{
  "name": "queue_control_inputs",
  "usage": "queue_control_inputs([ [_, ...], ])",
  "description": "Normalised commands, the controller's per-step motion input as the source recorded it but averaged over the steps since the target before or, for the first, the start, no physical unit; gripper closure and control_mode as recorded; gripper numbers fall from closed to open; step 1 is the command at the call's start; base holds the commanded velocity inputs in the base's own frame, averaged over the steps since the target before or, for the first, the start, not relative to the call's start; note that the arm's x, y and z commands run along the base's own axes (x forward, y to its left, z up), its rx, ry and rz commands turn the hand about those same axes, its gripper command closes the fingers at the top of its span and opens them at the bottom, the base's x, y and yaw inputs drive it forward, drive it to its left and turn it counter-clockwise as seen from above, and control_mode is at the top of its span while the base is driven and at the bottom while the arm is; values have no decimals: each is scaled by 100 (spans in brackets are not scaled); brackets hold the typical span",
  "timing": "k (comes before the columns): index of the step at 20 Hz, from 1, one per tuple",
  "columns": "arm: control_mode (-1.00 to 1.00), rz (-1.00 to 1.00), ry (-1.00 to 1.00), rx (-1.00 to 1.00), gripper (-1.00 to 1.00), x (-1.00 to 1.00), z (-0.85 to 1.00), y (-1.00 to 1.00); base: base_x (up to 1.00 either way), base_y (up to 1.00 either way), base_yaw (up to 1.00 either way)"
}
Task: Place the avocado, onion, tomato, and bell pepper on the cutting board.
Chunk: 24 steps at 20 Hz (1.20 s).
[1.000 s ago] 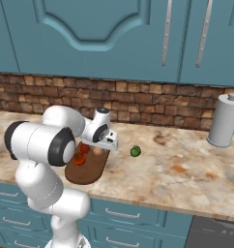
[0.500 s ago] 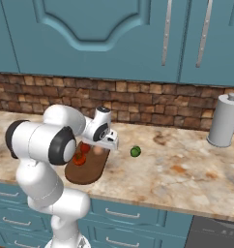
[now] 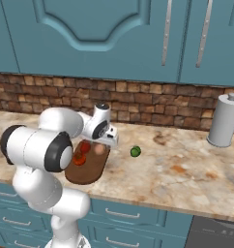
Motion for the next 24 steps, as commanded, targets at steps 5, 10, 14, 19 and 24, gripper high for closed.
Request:
queue_control_inputs([
  [5,-100,0,-12,0,-100,-22,46,1,0,0,0],
  [10,-100,0,-13,0,-100,-47,52,-10,0,0,0],
  [14,-100,-1,-13,0,-100,-47,33,-54,0,0,0],
  [19,-100,-2,-2,0,-100,-17,16,-87,0,0,0],
  [24,-100,-4,0,0,-100,2,8,-79,0,0,0],
])
